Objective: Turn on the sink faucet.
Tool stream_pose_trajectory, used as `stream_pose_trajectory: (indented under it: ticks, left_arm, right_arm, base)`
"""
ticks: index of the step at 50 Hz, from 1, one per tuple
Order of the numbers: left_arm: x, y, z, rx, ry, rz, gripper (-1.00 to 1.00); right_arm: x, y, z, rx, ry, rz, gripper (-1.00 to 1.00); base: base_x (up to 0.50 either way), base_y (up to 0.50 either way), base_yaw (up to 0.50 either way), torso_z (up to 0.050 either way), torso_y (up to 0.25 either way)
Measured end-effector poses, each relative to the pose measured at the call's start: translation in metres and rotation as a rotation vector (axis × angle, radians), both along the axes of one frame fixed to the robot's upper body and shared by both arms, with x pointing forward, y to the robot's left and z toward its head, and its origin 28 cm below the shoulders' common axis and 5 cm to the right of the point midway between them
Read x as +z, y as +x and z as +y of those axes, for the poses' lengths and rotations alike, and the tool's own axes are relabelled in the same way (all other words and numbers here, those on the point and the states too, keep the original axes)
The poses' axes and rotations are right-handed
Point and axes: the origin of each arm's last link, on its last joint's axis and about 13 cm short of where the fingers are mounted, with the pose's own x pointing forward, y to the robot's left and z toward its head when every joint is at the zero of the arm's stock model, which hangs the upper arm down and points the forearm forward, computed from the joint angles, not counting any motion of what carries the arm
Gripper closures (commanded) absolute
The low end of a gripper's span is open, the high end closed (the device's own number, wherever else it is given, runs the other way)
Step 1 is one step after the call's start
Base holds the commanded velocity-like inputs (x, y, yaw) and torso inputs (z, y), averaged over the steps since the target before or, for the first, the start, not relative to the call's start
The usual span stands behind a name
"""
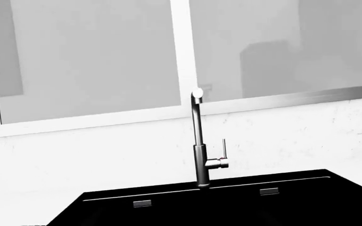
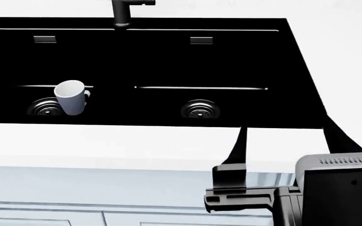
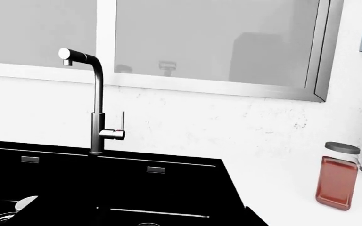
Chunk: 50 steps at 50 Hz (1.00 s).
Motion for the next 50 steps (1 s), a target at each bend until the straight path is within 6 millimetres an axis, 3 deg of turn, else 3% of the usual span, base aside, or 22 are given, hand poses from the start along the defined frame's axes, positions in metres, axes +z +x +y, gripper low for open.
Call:
stream_pose_trajectory:
  ticks: [12,23,35,50]
  left_arm:
    - [0.035,0.000,0.002,-0.005,0.074,-0.002,-1.00]
    - [0.069,-0.004,0.008,0.010,0.135,-0.020,-1.00]
    - [0.084,-0.009,0.011,0.026,0.164,-0.036,-1.00]
    - [0.089,-0.011,0.014,0.039,0.175,-0.035,-1.00]
  right_arm:
    - [0.040,-0.005,0.001,-0.009,-0.059,-0.025,-1.00]
    - [0.077,-0.016,0.004,-0.024,-0.131,-0.098,-1.00]
    - [0.093,-0.022,0.004,-0.031,-0.174,-0.136,-1.00]
    - [0.101,-0.022,0.006,-0.036,-0.198,-0.150,-1.00]
  base:
    - [0.01,0.20,0.00,0.050,0.000]
    - [0.36,0.00,0.00,0.050,0.000]
    - [0.33,0.00,0.00,0.050,0.000]
    - [0.40,0.26,0.00,0.050,0.000]
